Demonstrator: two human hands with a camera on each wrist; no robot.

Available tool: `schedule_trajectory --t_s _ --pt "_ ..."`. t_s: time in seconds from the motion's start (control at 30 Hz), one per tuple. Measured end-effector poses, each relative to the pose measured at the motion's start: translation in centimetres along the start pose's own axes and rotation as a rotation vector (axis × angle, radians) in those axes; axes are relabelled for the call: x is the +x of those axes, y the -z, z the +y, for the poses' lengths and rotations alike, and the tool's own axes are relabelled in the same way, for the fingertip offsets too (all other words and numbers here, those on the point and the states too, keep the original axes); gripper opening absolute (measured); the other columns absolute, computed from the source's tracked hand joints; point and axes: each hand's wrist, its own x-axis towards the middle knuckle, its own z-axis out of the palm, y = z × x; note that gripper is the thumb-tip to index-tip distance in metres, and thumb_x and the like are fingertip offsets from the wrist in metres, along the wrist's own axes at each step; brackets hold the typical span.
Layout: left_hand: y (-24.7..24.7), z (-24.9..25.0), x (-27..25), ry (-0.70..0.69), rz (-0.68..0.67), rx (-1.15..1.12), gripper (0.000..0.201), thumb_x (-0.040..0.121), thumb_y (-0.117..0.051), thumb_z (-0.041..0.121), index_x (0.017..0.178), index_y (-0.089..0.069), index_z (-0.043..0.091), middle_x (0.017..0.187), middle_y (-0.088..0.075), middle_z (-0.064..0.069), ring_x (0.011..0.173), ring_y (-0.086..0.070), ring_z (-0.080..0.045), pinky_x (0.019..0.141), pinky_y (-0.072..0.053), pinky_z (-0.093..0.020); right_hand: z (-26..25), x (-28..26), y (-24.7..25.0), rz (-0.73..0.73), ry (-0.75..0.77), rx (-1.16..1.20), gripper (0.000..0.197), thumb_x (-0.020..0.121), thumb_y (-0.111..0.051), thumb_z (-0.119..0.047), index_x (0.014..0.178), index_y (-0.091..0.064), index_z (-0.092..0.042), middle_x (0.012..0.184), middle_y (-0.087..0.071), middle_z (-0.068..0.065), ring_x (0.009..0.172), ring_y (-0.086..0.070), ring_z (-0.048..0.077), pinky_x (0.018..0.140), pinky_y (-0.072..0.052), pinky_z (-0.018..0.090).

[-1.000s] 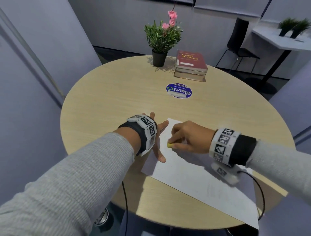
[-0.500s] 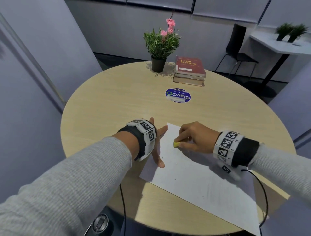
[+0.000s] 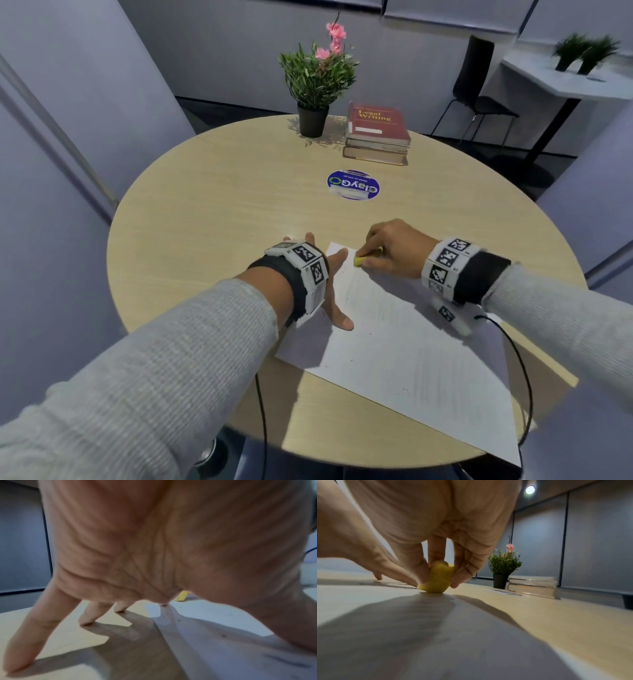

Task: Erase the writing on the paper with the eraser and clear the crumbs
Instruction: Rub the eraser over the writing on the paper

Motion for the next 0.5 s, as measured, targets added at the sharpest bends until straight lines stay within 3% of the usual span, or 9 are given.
schedule_trajectory --t_s 0.07,0.23,0.4,0.5 --pt "0.1 0.1 -0.1 -0.001 0.009 0.021 0.138 0.051 -0.062 0.092 0.150 0.021 0.046 0.157 0.029 -0.024 0.142 0.001 -0.062 0.110 -0.016 -0.070 -0.1 0.2 -0.2 0.012 -0.010 -0.024 0.024 0.086 -0.064 -0.030 0.104 -0.073 -0.018 0.089 -0.061 0.000 0.082 -0.058 0.016 0.071 -0.041 0.024" --pt "0.2 0.4 0.1 0.031 -0.019 -0.007 0.140 0.051 -0.067 0.090 0.149 0.023 0.047 0.156 0.032 -0.021 0.140 0.008 -0.063 0.108 -0.015 -0.073 -3.5 -3.3 -1.5 -0.131 0.273 0.073 0.020 0.085 -0.063 -0.031 0.096 -0.076 -0.021 0.078 -0.056 -0.002 0.064 -0.045 0.005 0.065 -0.042 0.019" --pt "0.0 0.3 -0.1 0.014 -0.001 0.011 0.139 0.051 -0.064 0.091 0.148 0.025 0.047 0.157 0.031 -0.022 0.141 0.003 -0.062 0.108 -0.019 -0.072 -0.5 -0.4 0.2 -0.007 0.028 -0.017 0.022 0.086 -0.064 -0.030 0.102 -0.074 -0.020 0.083 -0.055 -0.003 0.075 -0.054 0.012 0.077 -0.050 0.032" --pt "-0.5 0.2 0.3 0.015 0.007 -0.007 0.143 0.046 -0.067 0.091 0.147 0.025 0.050 0.157 0.031 -0.021 0.140 0.006 -0.063 0.108 -0.018 -0.073 -3.2 -1.9 -1.1 -0.054 0.228 0.025 0.019 0.085 -0.062 -0.027 0.095 -0.076 -0.018 0.078 -0.051 -0.005 0.067 -0.048 0.010 0.068 -0.046 0.026"
